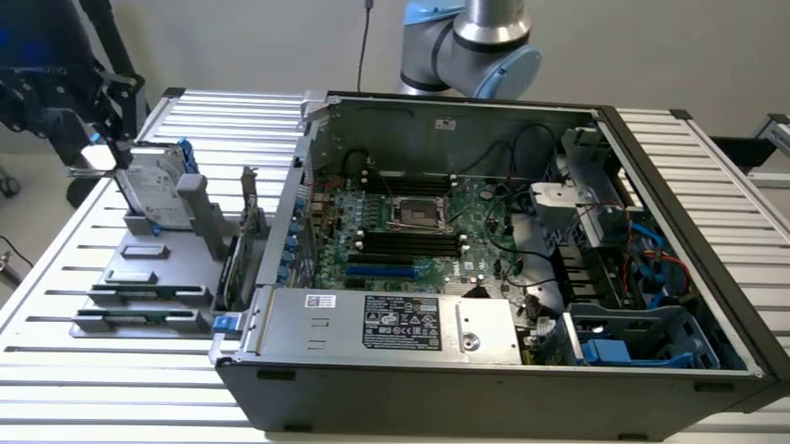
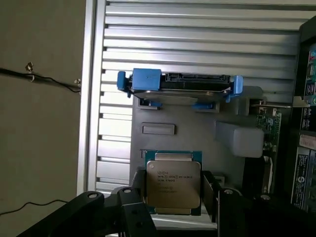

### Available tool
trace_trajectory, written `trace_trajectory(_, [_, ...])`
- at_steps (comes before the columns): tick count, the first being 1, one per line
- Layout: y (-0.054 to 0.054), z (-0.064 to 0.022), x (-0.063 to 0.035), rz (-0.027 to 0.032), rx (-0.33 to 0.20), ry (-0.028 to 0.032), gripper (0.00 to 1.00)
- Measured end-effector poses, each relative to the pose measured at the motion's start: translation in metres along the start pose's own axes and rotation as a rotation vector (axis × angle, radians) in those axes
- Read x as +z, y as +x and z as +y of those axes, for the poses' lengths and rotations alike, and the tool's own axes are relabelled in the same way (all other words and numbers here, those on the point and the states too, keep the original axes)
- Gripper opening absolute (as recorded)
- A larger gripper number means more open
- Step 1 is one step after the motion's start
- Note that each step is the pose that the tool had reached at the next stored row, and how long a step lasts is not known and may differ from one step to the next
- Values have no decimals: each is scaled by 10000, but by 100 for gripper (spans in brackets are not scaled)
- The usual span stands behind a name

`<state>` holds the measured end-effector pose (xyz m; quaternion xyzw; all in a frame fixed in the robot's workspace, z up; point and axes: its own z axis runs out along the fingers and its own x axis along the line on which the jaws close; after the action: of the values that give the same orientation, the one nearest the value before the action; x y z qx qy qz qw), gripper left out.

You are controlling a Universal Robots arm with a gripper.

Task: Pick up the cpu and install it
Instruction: 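Pick up the cpu and move it towards the insertion slot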

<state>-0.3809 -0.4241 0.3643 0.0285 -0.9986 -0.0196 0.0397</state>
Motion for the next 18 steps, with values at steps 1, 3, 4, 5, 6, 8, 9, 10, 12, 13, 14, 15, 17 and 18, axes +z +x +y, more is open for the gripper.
trace_trajectory(1, [-34, 0, -45, 7, -14, -8, 55])
trace_trajectory(3, [-119, -2, -126, 23, -39, -26, 55])
trace_trajectory(4, [-162, -4, -154, 27, -47, -37, 55])
trace_trajectory(5, [-206, -6, -176, 31, -52, -46, 55])
trace_trajectory(6, [-249, -7, -194, 36, -54, -56, 55])
trace_trajectory(8, [-338, -11, -220, 41, -57, -77, 55])
trace_trajectory(9, [-382, -14, -231, 42, -58, -91, 55])
trace_trajectory(10, [-430, -16, -241, 42, -59, -106, 55])
trace_trajectory(12, [-518, -20, -258, 44, -61, -133, 55])
trace_trajectory(13, [-564, -23, -266, 44, -62, -148, 55])
trace_trajectory(14, [-608, -25, -274, 43, -64, -163, 55])
trace_trajectory(15, [-653, -28, -281, 43, -65, -176, 55])
trace_trajectory(17, [-742, -32, -295, 42, -68, -205, 55])
trace_trajectory(18, [-786, -35, -302, 42, -68, -219, 55])
